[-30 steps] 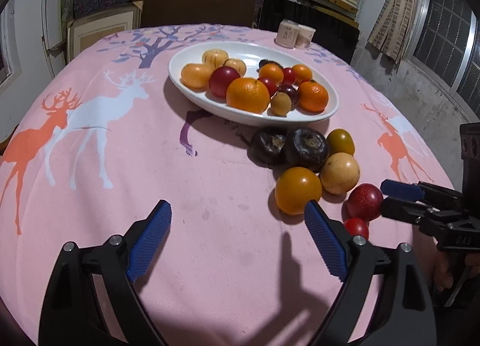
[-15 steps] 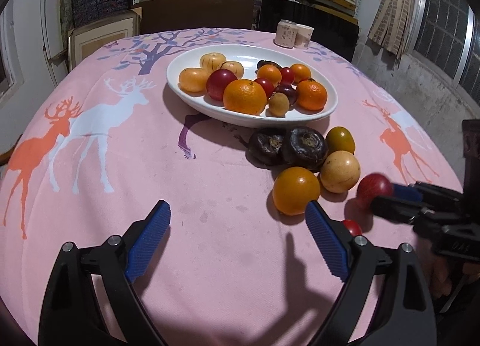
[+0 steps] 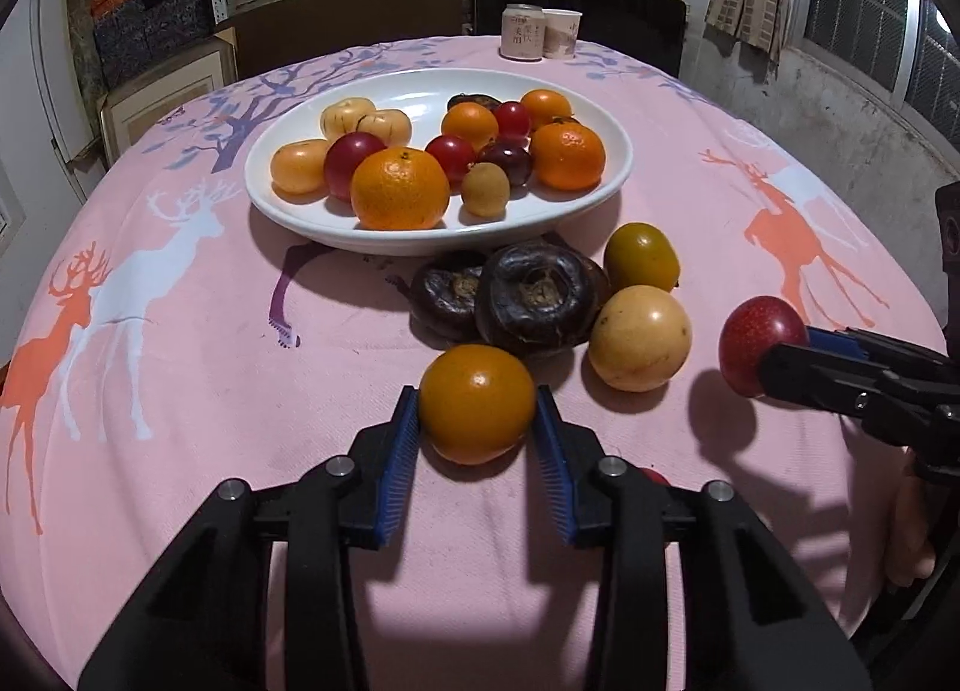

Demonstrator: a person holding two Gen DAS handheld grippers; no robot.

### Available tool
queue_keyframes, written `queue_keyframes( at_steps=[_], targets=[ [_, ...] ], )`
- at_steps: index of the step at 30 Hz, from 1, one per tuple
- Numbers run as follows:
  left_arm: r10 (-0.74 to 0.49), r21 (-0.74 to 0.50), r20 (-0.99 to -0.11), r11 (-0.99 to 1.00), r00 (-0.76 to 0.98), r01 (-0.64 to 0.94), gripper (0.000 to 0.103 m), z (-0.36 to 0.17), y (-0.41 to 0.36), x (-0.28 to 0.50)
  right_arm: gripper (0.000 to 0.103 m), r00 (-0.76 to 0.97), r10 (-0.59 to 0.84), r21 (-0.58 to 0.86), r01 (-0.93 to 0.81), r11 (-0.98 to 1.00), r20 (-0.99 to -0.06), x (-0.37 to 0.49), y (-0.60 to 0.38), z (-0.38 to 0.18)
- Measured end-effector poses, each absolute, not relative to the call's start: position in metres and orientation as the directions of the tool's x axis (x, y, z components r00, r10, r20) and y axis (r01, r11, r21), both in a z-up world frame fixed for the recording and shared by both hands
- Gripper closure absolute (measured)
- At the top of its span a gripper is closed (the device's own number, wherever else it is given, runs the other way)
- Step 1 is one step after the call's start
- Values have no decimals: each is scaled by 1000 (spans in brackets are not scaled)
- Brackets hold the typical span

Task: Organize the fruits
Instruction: 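Grasp the orange with the left tool while the right tool grasps the large dark red plum, then carry the orange and the plum onto the plate and open both tools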

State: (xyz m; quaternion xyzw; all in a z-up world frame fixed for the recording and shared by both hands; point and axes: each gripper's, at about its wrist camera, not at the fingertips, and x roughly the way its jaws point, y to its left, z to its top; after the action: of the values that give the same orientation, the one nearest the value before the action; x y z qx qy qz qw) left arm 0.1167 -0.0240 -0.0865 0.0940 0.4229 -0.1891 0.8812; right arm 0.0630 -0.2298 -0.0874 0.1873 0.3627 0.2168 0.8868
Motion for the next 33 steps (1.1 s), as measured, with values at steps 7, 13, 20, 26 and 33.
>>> queue_keyframes(
  at_steps=[7, 13, 20, 26, 33],
  targets=[
    [-313, -60, -735, 914, 602, 402, 66, -77, -11, 109, 63, 647, 520, 486, -253, 837, -559, 62, -229, -87],
    [-323, -76, -725, 915, 608, 395, 66, -74, -5, 103, 63, 648, 518, 489, -247, 836, -558, 62, -230, -87],
    [-332, -66, -690, 913, 643, 402, 66, -43, 3, 110, 63, 651, 471, 435, -232, 870, -595, 76, -233, -66],
    [-333, -51, -670, 912, 664, 407, 66, -8, -2, 160, 63, 696, 439, 367, -263, 892, -569, 122, -234, -9],
    [-334, -64, -692, 911, 640, 407, 66, 0, -25, 236, 63, 681, 403, 341, -233, 911, -611, 212, -221, 7]
  ],
)
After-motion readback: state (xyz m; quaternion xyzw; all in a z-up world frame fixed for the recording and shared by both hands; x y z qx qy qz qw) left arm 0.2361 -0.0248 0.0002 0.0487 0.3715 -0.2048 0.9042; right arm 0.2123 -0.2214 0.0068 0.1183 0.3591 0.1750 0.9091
